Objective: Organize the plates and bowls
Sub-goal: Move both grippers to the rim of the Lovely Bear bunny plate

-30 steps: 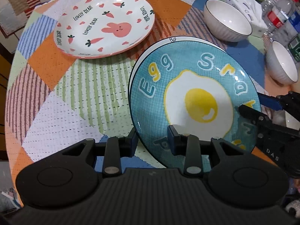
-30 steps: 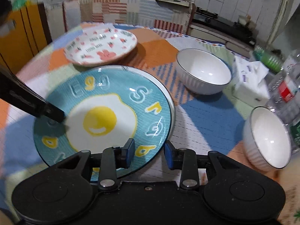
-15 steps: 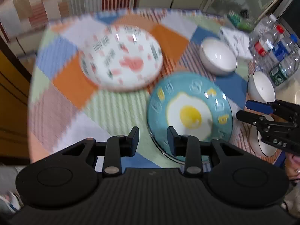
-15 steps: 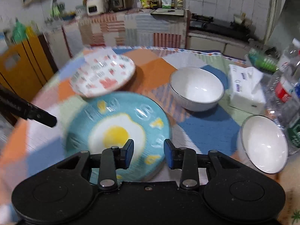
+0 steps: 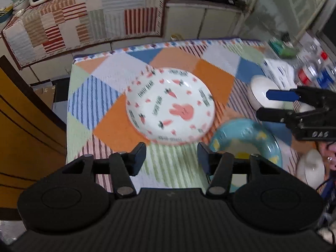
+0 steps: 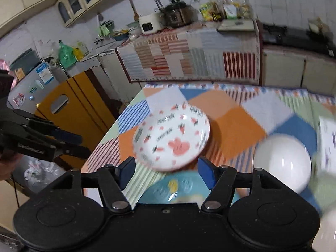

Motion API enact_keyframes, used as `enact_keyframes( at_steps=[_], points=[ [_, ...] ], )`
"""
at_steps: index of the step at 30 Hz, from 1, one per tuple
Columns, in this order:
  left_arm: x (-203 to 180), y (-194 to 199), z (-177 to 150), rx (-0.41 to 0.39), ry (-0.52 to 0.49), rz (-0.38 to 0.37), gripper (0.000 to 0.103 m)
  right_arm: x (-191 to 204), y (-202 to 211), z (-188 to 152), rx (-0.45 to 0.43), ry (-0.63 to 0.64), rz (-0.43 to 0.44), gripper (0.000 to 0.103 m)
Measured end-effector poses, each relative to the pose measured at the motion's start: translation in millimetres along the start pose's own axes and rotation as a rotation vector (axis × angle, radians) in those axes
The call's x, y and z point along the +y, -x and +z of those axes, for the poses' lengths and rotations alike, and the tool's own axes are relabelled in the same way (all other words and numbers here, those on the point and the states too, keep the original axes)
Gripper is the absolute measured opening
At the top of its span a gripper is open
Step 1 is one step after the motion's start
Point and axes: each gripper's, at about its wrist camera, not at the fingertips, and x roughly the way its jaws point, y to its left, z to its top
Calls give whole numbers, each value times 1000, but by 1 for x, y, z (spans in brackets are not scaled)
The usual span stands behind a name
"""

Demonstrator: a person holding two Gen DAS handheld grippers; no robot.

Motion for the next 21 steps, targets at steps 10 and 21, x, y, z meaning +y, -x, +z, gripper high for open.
enact_keyframes(
  at_steps=[10, 21],
  points=[
    [39, -77, 5, -73, 92, 7, 60, -46, -92, 8, 71, -89, -53, 71],
    [75, -143, -4, -22, 272, -17, 56, -68, -150, -5, 111, -224, -74, 62]
  ],
)
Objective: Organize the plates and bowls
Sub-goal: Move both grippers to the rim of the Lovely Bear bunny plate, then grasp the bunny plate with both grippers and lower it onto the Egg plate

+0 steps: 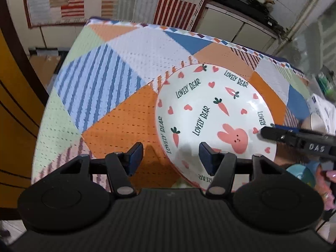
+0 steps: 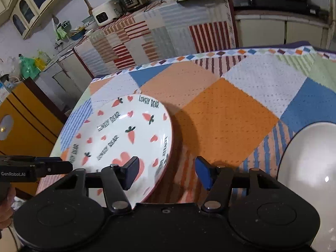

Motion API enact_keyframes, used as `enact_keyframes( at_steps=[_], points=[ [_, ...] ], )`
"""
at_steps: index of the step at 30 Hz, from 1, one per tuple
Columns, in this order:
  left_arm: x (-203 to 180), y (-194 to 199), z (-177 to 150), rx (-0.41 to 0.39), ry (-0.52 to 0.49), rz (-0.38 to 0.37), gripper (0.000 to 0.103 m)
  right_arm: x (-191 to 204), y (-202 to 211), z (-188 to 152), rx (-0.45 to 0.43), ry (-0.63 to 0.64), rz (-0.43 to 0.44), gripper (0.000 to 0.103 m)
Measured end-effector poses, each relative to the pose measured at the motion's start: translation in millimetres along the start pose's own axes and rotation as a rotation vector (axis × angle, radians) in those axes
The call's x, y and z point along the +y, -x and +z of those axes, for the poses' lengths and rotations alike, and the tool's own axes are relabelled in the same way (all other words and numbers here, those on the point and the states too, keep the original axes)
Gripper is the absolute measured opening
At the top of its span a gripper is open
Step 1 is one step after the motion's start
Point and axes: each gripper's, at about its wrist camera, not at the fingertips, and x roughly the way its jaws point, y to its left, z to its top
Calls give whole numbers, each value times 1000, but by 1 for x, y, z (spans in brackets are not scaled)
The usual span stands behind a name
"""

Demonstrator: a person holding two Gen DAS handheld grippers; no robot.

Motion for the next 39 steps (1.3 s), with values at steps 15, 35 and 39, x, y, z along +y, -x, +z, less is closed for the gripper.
enact_keyframes(
  at_steps=[15, 35, 39],
  points=[
    [-4, -16, -1, 4, 97, 32, 19, -16, -23, 0, 21, -203, 89, 14],
    [-103, 137, -58, -99, -192, -27, 23, -4, 149, -37, -112, -29, 171, 16],
    [-125, 140, -75, -61, -210, -52, 24, -14, 177, -54, -97, -27, 154, 17]
  ],
)
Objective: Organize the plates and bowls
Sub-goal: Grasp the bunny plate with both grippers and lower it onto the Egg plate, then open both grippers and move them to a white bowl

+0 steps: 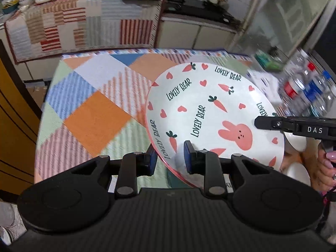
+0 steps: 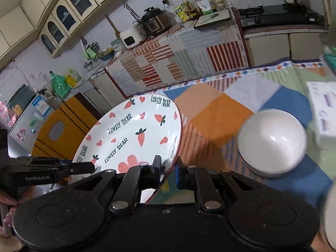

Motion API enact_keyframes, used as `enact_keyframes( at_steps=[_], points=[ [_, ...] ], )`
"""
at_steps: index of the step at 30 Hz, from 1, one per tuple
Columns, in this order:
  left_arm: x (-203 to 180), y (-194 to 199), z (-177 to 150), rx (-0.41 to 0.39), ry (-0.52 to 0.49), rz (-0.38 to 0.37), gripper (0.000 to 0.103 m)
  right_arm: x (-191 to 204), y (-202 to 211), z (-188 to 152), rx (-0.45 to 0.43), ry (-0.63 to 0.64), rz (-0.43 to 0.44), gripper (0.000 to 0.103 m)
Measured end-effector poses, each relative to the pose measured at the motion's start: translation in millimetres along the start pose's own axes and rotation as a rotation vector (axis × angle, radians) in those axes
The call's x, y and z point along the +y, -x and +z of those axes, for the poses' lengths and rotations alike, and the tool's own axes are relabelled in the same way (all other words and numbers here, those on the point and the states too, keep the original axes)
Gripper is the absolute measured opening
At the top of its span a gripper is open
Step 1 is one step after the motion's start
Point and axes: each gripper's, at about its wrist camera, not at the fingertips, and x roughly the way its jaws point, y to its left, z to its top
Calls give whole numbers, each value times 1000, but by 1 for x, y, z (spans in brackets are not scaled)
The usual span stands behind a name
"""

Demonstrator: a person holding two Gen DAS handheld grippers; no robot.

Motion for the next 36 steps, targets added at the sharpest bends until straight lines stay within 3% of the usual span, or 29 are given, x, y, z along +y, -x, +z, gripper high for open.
enact_keyframes(
  at_steps=[6, 14, 22, 30, 36],
  points=[
    [-24, -16, -21, 84, -21, -34, 24, -21, 19, -31, 17, -25, -30, 17],
    [-29, -50, -42, 197, -21, -35, 25, -42, 13, -71, 82, -67, -49, 18],
    [-24, -68, -46, 266, -7, -15, 26, -46, -3, -84, 138, -75, -68, 19],
    [-29, -79, -45, 305, -27, 50, 30, -29, -5, -85, 163, 17, -134, 22],
    [-38, -86, -53, 312, -86, 110, 31, 3, -12, -88, 190, 195, -272, 27]
  ],
)
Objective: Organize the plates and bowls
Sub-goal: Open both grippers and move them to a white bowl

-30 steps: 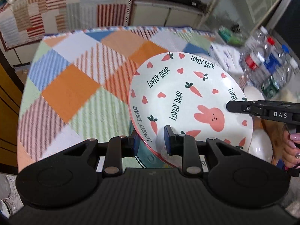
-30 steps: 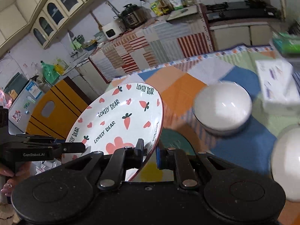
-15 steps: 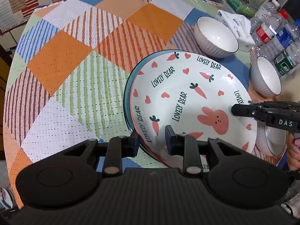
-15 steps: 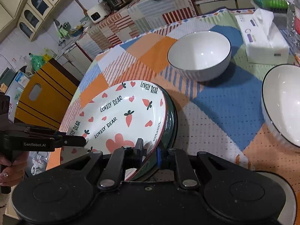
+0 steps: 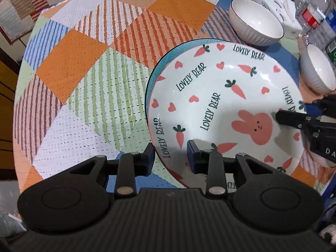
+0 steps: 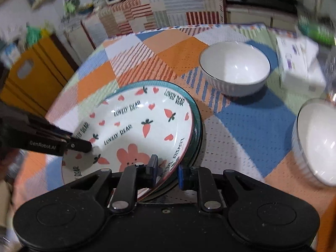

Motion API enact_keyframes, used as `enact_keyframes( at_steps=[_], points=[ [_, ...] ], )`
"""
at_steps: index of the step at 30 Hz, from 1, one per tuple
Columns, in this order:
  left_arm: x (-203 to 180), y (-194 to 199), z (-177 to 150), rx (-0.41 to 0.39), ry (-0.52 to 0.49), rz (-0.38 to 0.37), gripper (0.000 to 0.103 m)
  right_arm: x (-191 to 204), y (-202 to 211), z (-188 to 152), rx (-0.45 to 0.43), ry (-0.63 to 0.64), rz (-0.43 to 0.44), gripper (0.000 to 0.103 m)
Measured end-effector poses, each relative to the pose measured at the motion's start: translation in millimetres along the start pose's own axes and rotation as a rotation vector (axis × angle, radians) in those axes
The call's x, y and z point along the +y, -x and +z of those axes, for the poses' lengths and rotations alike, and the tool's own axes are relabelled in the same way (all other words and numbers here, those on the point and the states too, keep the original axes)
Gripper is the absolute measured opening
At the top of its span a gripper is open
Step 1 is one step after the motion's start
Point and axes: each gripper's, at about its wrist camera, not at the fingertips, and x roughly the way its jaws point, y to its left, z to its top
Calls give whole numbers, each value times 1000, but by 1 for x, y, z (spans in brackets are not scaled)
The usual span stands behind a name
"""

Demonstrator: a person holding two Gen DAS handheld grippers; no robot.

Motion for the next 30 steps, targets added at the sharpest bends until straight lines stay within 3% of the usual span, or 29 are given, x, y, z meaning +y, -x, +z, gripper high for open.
enact_keyframes(
  at_steps=[7, 11, 19, 23, 30],
  points=[
    [-8, -2, 1, -2, -34, 68, 32, 9, 3, -1, 6, 38, -44, 30],
    [-14, -3, 0, -17, -57, 116, 32, 28, 1, -7, -1, 136, -139, 37],
    [-15, 0, 1, -38, -51, 164, 27, 42, -6, -16, -45, 226, -260, 37],
    [-11, 10, -1, -43, -17, 140, 26, 33, -2, -17, -70, 195, -230, 37],
    [-21, 59, -6, -91, 21, 32, 26, 20, 54, 0, -119, 186, -190, 38]
  ],
)
